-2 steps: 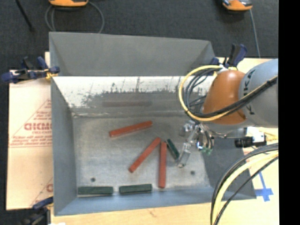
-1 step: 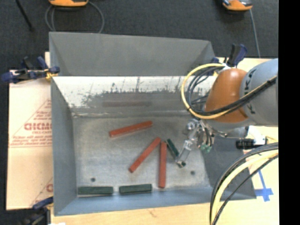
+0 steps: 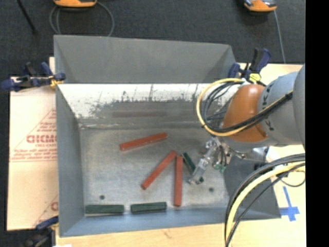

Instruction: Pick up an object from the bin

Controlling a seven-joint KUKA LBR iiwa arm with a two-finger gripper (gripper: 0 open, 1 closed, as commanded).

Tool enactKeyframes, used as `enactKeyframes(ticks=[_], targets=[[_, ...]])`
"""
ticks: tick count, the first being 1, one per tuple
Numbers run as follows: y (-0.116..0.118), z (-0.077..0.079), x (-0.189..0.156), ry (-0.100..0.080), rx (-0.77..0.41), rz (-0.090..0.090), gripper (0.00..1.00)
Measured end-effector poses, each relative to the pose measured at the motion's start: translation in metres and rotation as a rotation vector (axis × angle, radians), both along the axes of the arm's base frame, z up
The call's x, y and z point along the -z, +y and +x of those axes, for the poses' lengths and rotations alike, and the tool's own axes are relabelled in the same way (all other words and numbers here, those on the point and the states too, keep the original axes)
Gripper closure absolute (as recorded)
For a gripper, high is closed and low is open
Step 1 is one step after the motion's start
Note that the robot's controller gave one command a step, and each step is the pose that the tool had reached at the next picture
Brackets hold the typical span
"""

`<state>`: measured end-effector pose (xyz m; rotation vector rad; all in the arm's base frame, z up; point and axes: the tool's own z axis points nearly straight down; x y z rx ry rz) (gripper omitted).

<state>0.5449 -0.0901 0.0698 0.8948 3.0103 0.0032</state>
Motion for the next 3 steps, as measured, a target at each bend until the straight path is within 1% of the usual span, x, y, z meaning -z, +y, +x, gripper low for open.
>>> enactKeyframes(ticks=[1,2,3], targets=[[-0.001,0.001,-0.001,-0.002,-0.008,-0.004,0.00],[-0.002,0.001,-0.001,-0.002,-0.009,-0.005,1.00],[-0.003,0.003,-0.075,-0.007,-0.020,-0.002,1.00]])
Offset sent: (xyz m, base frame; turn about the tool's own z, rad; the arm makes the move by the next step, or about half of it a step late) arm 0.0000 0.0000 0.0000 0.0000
